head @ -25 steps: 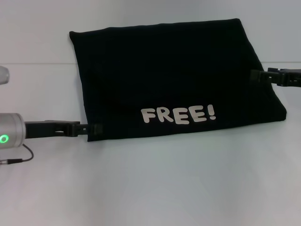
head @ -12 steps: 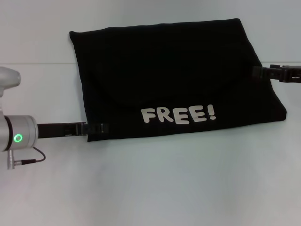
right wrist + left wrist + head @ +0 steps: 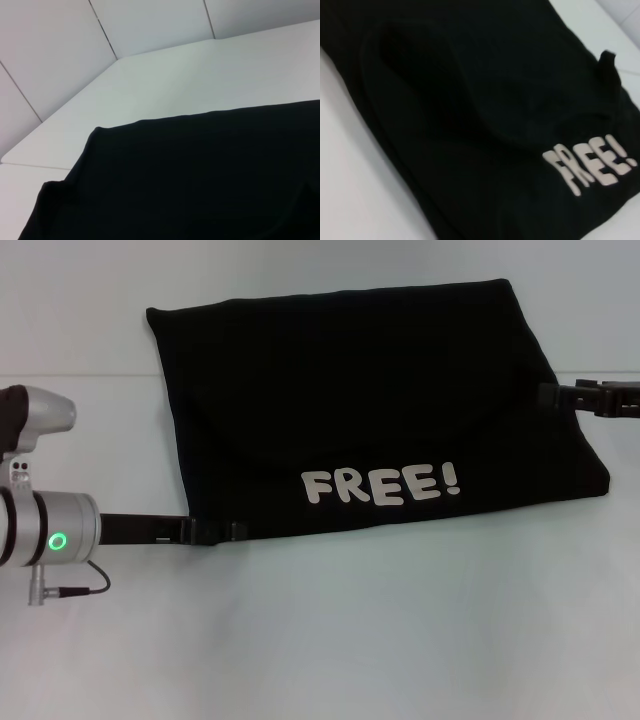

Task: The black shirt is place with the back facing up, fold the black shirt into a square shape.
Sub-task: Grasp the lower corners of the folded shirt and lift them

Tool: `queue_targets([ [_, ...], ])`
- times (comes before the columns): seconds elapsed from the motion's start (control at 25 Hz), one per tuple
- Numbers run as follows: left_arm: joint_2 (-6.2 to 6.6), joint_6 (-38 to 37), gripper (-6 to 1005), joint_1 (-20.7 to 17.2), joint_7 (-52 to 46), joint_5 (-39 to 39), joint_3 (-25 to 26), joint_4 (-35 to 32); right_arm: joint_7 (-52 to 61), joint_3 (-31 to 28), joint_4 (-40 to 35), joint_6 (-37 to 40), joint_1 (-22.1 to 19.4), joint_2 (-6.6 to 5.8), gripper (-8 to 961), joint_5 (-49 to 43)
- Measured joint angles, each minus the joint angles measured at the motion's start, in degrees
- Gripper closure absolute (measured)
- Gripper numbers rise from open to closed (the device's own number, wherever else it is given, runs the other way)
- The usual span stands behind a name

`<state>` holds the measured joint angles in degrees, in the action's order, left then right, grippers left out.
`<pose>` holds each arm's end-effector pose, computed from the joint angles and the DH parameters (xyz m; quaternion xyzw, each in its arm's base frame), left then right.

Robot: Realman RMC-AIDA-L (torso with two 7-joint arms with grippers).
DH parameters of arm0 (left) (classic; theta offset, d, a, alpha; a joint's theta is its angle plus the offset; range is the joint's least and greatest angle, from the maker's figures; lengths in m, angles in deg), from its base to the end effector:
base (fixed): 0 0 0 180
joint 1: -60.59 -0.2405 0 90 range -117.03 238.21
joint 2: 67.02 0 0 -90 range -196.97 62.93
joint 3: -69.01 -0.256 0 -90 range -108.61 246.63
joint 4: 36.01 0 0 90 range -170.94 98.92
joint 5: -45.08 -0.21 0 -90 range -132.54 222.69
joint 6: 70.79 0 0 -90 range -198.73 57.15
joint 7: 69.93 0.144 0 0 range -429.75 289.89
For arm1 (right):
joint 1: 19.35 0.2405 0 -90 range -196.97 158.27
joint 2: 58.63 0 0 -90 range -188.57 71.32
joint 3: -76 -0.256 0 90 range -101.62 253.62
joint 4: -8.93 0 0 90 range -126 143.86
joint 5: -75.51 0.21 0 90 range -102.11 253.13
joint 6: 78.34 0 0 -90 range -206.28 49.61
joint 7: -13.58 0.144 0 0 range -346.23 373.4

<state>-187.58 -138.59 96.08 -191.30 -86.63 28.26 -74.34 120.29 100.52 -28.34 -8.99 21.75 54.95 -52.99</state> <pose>-0.2866 0.3727 -0.0175 -0.8223 -0.5212 -0.1217 0.1931 0.2791 0.4210 0.0707 -0.8333 0.4193 0.2047 0.2965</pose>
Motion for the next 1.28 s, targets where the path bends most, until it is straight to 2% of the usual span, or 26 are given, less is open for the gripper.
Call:
queue_targets([
  [0.12, 0.0, 1.16, 194, 0.06, 0.21, -0.47, -0.03, 0.02, 0.0, 0.0, 0.0, -0.01, -0.17, -0.01, 156, 0.01],
  [0.52, 0.22, 2.31, 442, 0.07, 0.27, -1.45, -0.1, 0.02, 0.0, 0.0, 0.0, 0.3, -0.67, -0.15, 155, -0.05],
  [0.76, 0.06, 3.2, 689, 0.11, 0.39, -1.94, -0.46, 0.02, 0.01, 0.11, 0.0, 0.57, -1.25, -0.61, 161, -0.42],
  [0.96, 0.19, 3.29, 885, 0.22, 0.48, -1.98, -0.47, -0.07, 4.11, 1.16, 0.0, -0.04, -1.3, -1.94, 159, -5.51],
  [1.12, 0.26, 2.94, 951, 0.29, 0.53, -1.98, -0.48, -0.46, 10.96, 2.77, 0.0, -3.05, -0.83, -2.84, 170, -12.54],
  [1.28, 0.53, 2.29, 984, 0.29, 0.63, -1.98, -0.45, -0.85, 14.52, 4.74, 0.18, -6.18, -0.68, -2.87, 185, -15.65],
])
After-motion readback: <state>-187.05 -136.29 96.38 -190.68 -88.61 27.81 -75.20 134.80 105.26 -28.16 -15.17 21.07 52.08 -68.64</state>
